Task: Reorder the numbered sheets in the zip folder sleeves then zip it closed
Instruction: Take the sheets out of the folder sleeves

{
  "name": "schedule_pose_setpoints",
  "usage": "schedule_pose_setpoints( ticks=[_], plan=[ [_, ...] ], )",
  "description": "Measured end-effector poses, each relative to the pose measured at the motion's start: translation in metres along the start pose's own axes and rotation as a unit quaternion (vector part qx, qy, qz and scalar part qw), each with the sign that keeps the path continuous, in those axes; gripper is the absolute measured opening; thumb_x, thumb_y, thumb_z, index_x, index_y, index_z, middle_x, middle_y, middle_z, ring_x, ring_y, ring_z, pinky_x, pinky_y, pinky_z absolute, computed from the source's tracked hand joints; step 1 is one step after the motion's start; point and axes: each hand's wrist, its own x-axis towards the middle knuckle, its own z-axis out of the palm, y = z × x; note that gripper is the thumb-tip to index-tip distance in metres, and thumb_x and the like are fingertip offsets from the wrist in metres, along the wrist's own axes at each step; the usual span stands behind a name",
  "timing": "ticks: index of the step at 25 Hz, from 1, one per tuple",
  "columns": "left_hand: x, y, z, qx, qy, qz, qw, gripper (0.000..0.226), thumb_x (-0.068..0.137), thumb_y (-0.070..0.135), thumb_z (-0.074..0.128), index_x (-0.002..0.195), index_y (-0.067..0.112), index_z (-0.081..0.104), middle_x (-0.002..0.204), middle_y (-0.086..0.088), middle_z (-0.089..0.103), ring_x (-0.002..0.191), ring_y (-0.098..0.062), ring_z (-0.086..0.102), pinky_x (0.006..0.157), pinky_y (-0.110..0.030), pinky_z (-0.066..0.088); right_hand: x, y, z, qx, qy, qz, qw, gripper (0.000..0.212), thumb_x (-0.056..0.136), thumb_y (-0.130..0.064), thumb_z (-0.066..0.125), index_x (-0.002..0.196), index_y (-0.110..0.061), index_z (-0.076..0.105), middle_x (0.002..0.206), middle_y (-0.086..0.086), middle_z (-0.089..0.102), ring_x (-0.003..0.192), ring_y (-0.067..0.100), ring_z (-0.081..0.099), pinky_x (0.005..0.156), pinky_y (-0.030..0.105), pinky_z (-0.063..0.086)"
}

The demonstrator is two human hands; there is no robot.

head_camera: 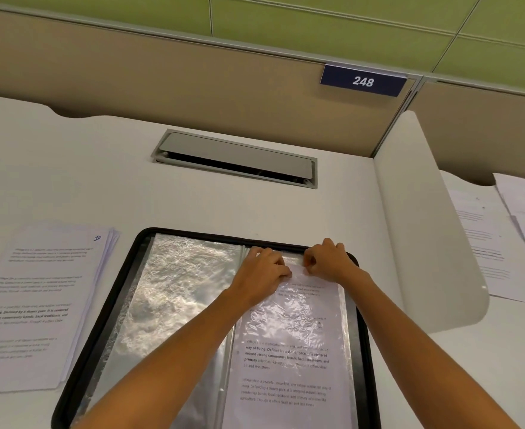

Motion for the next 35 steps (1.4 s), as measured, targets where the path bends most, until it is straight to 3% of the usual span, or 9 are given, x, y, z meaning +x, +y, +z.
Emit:
schedule_pose_setpoints(
  ticks=[8,12,15,18,22,25,29,32,35],
  plan=[
    [0.005,-0.006,0.001,-0.026,0.004,-0.004,1.000,0.022,0.092,0.040,0.056,0.106,0.032,0.072,0.102,0.007,0.066,0.095,-0.015,0.059,0.093,-0.038,0.038,0.016,0.004,-0.015,-0.009,0.093,-0.006,0.996,0.018,0.097,-0.023,0.051,0.102,-0.013,0.066,0.099,0.005,0.067,0.105,0.024,0.046,0.086,0.035,0.038],
    [0.017,-0.008,-0.011,-0.105,0.079,-0.139,0.982,0.041,0.097,0.038,0.051,0.135,0.022,0.053,0.128,-0.005,0.055,0.111,-0.020,0.055,0.097,-0.037,0.039,0.027,0.015,-0.033,0.123,0.138,0.010,0.983,0.011,0.097,-0.019,0.054,0.099,-0.013,0.062,0.096,0.008,0.065,0.091,0.023,0.055,0.076,0.032,0.044],
    [0.038,-0.020,-0.022,-0.137,0.046,-0.298,0.943,0.062,0.097,0.040,0.052,0.148,0.014,0.030,0.141,-0.011,0.044,0.126,-0.026,0.046,0.105,-0.043,0.034,0.030,0.016,-0.051,0.248,0.138,0.006,0.959,0.011,0.096,-0.017,0.056,0.102,-0.011,0.064,0.098,0.002,0.064,0.089,0.017,0.057,0.076,0.025,0.042],
    [0.056,-0.042,-0.027,-0.280,-0.062,-0.405,0.868,0.073,0.091,0.048,0.058,0.149,0.015,0.027,0.133,-0.006,0.056,0.124,-0.028,0.051,0.108,-0.049,0.031,0.026,0.017,-0.065,0.352,0.134,0.011,0.926,0.011,0.094,-0.020,0.061,0.099,-0.012,0.066,0.096,0.002,0.068,0.088,0.017,0.062,0.075,0.024,0.046],
    [0.062,-0.062,-0.021,-0.373,-0.081,-0.418,0.824,0.055,0.085,0.036,0.071,0.133,0.015,0.053,0.122,-0.006,0.063,0.113,-0.026,0.058,0.103,-0.046,0.042,0.004,0.021,-0.064,0.515,0.146,0.064,0.842,0.025,0.088,-0.028,0.070,0.104,-0.010,0.063,0.089,0.007,0.071,0.080,0.017,0.067,0.066,0.025,0.051],
    [0.064,-0.063,-0.021,-0.428,-0.024,-0.422,0.799,0.043,0.085,0.027,0.072,0.122,0.009,0.062,0.114,-0.007,0.067,0.106,-0.025,0.062,0.098,-0.044,0.049,-0.010,0.026,-0.043,0.504,0.098,0.138,0.847,0.038,0.081,-0.037,0.075,0.105,-0.012,0.061,0.092,0.006,0.070,0.083,0.020,0.070,0.062,0.028,0.055],
    [0.071,-0.061,-0.023,-0.499,0.035,-0.429,0.752,0.012,0.088,0.022,0.069,0.099,0.017,0.068,0.101,-0.008,0.071,0.093,-0.026,0.068,0.087,-0.044,0.056,-0.013,0.033,-0.015,0.511,0.074,0.180,0.837,0.016,0.086,-0.020,0.072,0.091,-0.005,0.070,0.093,0.013,0.073,0.077,0.022,0.070,0.065,0.030,0.056],
    [0.073,-0.058,-0.027,-0.525,0.010,-0.432,0.734,0.034,0.088,0.031,0.068,0.118,0.016,0.061,0.118,-0.006,0.064,0.103,-0.025,0.064,0.094,-0.043,0.053,-0.009,0.036,-0.022,0.564,0.144,0.196,0.789,0.014,0.089,-0.017,0.068,0.092,-0.004,0.072,0.095,0.015,0.073,0.080,0.025,0.070,0.068,0.032,0.058],
    [0.069,-0.060,-0.033,-0.520,-0.036,-0.465,0.715,0.051,0.089,0.032,0.068,0.130,0.009,0.049,0.119,-0.006,0.057,0.108,-0.026,0.059,0.097,-0.041,0.049,0.002,0.038,-0.041,0.601,0.185,0.211,0.749,0.022,0.090,-0.020,0.067,0.105,-0.004,0.069,0.101,0.011,0.072,0.090,0.027,0.070,0.073,0.036,0.058]
  ],
)
